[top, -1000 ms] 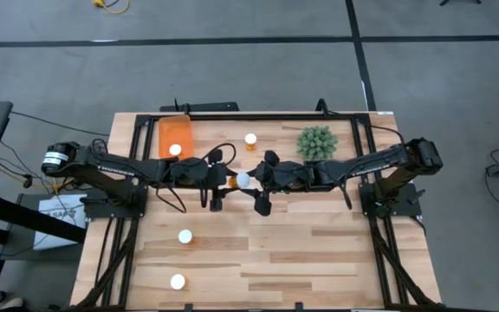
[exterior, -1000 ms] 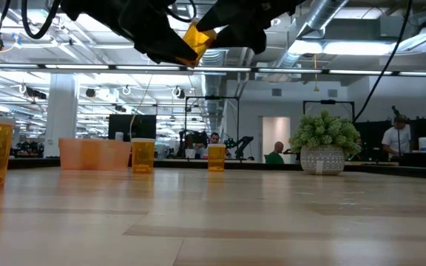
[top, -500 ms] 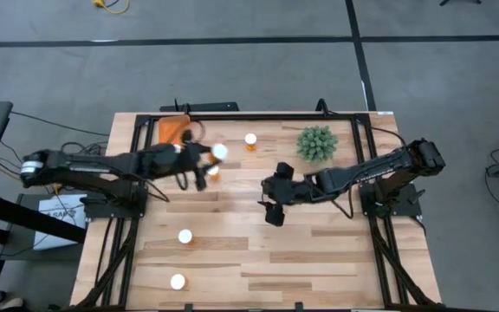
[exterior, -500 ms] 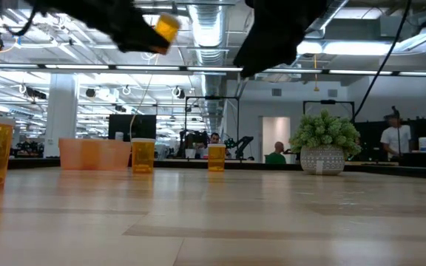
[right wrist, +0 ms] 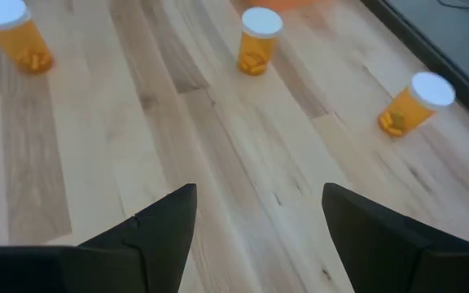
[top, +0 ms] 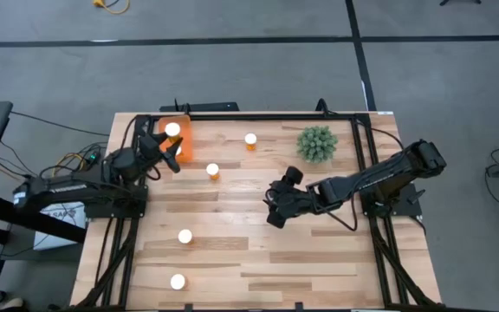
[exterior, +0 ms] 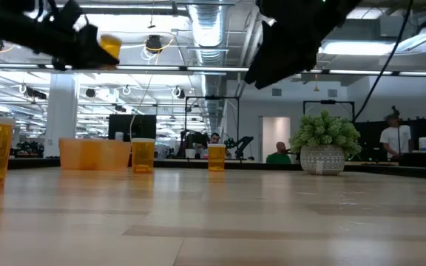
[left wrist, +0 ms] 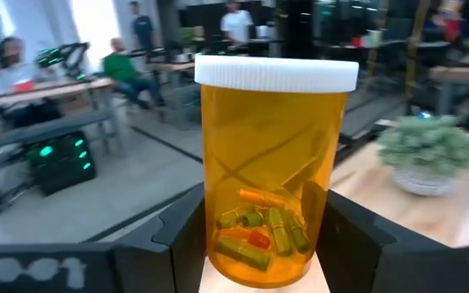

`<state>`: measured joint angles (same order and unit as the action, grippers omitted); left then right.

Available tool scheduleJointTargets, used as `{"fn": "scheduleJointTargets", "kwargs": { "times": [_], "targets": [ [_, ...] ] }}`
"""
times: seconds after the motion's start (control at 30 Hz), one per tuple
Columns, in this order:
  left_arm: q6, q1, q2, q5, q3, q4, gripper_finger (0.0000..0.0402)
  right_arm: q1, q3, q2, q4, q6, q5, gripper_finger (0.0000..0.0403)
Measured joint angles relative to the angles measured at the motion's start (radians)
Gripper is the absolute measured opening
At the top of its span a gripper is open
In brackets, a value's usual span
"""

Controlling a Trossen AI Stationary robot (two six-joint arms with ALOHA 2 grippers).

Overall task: Pick and place pill bottles into a basket
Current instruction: Put the orange pill bottle into the orange container

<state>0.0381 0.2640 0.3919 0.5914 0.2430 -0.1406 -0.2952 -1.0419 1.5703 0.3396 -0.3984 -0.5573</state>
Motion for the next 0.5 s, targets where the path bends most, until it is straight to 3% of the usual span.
{"fn": "scheduleJointTargets", "kwargs": {
  "times": [0.23,0.5],
  "targets": [
    [-0.024,0.133,-0.006,0.005,-0.154,-0.221,0.0174,0.001,0.076,0.0,-0.156,-0.013,-0.005,0.026],
    [-0.106,0.321,-0.005,-0.071,-0.196,-0.213,0.0174,0.001,0.084,0.0,-0.175,-0.013,-0.023,0.026]
  ]
}}
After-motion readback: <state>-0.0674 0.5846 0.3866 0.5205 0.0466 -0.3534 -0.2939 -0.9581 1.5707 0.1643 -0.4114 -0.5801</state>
